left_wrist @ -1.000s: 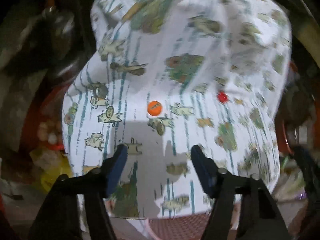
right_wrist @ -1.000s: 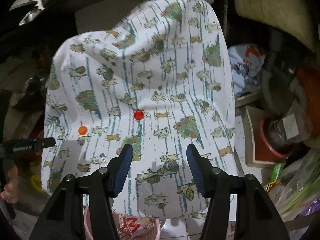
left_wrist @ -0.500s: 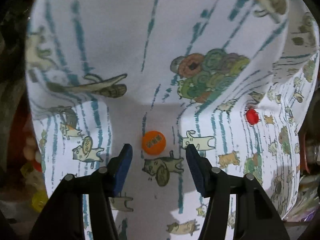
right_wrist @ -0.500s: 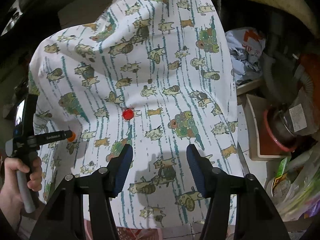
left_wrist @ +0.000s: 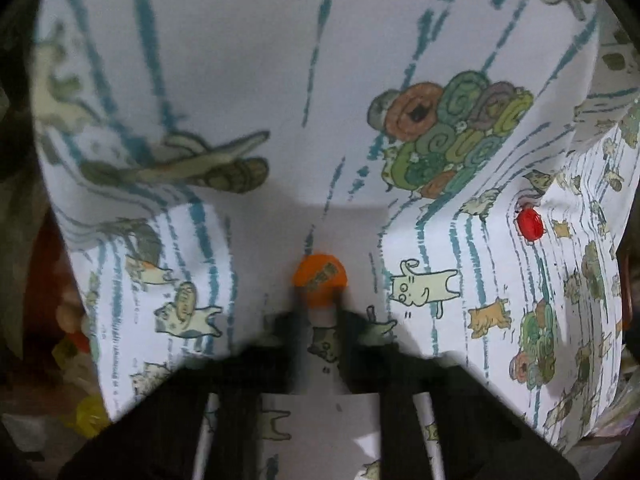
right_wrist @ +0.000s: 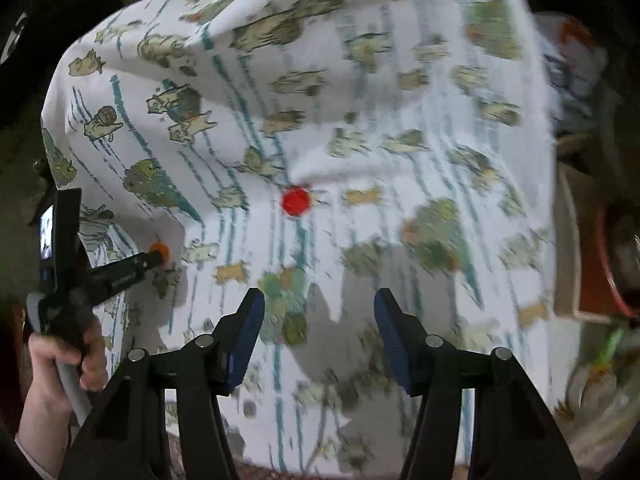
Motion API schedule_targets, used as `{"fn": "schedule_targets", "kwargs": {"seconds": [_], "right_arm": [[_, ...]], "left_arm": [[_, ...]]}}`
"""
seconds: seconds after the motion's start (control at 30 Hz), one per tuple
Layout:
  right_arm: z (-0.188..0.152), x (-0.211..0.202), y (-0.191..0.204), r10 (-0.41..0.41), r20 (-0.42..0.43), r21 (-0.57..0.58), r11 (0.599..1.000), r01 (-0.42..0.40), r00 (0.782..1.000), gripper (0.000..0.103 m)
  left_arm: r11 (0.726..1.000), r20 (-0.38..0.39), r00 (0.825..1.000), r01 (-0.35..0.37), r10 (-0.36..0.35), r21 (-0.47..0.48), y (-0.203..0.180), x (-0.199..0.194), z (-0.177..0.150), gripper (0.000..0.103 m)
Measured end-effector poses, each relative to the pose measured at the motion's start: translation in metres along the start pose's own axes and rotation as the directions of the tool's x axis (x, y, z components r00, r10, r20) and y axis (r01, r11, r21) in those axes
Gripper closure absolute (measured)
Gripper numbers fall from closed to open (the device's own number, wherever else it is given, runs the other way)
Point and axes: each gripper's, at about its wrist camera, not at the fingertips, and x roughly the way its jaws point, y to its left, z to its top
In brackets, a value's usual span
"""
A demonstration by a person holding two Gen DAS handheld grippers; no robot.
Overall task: Collect trash
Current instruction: 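Grasp the orange cap with the left tool while the right tool grasps the red cap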
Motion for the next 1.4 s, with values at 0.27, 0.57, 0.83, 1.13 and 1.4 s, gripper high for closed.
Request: {"fn": "schedule_targets", "kwargs": {"seconds": [0.27, 0.57, 0.83, 1.13, 1.4], "right_arm": [[0.036, 0.069, 0.008, -0.027, 0.016, -0.019, 0.999, 0.027, 1.000, 0.038], [0.053, 0.109, 0.034, -0.089, 0.007, -0.120, 0.989, 0.089, 0.996, 0.040], [0.055, 0.124, 0.034, -0.106, 0.001, -0.125, 0.987, 0.105, 0.994, 0.072], [0.045, 0.059, 0.017, -0.032, 0.025, -0.102, 0.994, 0.034, 0.999, 0.072], [0.024, -0.018, 0.023, 0.001, 0.114, -0.206, 0.978, 0.023, 0.993, 0.072]], "left_arm": [[0.995, 0.066, 0.993, 0.098, -0.097, -0.027, 0.020, -0.041, 0.006, 0.101], [0.987, 0.035, 0.992, 0.121, -0.118, -0.104, 0.048, -0.040, 0.005, 0.101], [0.983, 0.024, 0.988, 0.153, -0.152, -0.106, 0.040, -0.038, 0.005, 0.040], [0.992, -0.012, 0.994, 0.110, -0.111, -0.061, 0.017, -0.009, 0.006, 0.038], [0.998, -0.050, 0.997, 0.056, -0.058, -0.039, 0.000, 0.018, 0.005, 0.078]]}}
